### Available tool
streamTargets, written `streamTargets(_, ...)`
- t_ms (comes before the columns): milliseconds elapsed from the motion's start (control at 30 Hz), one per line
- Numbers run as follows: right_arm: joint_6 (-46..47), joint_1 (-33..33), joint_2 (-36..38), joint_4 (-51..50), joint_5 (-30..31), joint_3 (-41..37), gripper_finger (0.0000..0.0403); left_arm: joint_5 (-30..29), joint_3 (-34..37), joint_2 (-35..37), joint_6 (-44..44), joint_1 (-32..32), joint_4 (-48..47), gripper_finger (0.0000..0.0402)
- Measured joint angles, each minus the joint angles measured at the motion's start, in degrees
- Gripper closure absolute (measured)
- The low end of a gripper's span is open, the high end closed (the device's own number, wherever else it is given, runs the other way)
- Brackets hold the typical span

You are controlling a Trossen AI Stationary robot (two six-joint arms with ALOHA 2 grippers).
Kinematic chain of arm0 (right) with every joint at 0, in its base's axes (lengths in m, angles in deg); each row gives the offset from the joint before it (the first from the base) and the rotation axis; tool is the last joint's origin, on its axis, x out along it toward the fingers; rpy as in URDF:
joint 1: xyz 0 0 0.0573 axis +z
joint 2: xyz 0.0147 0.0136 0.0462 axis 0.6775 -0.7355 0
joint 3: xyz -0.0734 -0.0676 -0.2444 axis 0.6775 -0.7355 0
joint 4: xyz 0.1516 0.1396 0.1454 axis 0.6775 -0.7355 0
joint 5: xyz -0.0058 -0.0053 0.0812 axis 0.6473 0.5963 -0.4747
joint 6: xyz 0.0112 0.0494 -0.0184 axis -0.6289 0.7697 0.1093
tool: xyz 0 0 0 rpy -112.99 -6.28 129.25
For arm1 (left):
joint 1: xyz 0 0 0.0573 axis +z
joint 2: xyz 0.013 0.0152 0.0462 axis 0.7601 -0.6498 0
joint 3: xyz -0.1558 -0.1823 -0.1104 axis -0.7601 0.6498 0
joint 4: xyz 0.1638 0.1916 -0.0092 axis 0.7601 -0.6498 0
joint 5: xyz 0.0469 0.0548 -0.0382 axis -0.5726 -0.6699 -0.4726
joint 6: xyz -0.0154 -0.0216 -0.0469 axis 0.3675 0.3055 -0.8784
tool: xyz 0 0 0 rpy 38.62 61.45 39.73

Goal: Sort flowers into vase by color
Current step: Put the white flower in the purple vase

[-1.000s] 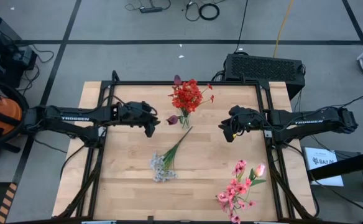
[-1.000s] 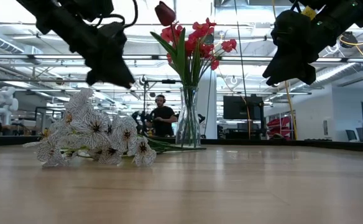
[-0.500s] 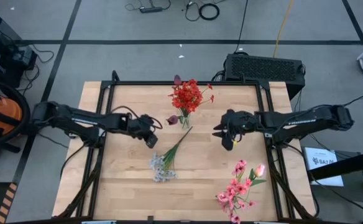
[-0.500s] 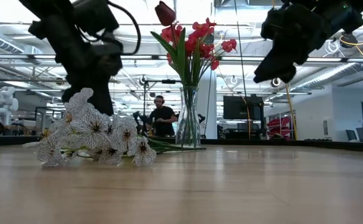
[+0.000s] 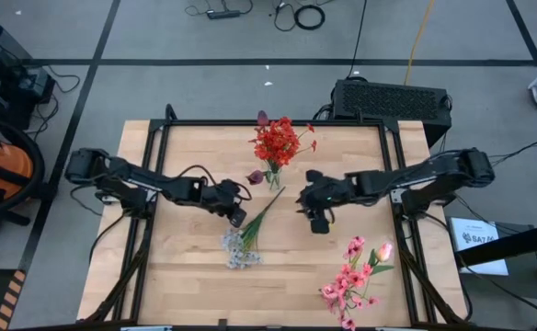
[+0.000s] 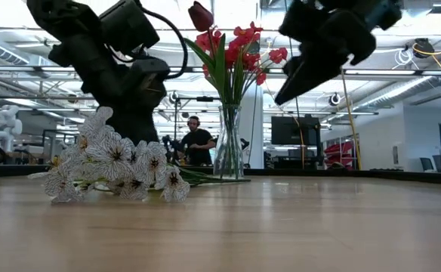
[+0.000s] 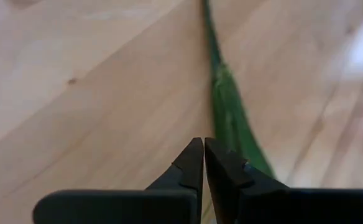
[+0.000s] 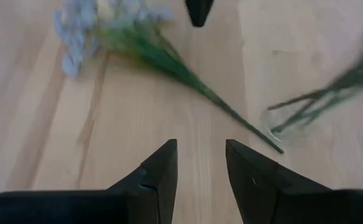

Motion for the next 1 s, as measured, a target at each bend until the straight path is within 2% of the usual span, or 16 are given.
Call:
streamTargets(233,-8.98,2.2,-9.59,-4.21,-0.01,7.69,0.0275,1.02,-0.08,-2.62,-0.09,-1.75,9.56,0.0379)
streamTargets(433,-16.75,3.77,-16.75,-4.12,0.01,14.73,0.0272,1.21,-0.09,-2.7,-3.01,-3.34,9.27,0.0379)
streamTargets(633,-19.91,4.4,-25.35,-4.37,-0.11,22.72,0.0258,1.45,-0.09,-2.7,-3.52,-5.1,9.05,0.0379)
streamTargets(800,-21.24,4.45,-31.03,-4.85,0.09,27.14,0.0243,4.43,-0.07,-1.33,-6.17,-5.7,4.42,0.0379)
streamTargets(1000,-21.76,4.45,-35.06,-4.38,3.0,29.19,0.023,3.13,-0.02,4.47,-8.53,-8.16,-6.07,0.0379)
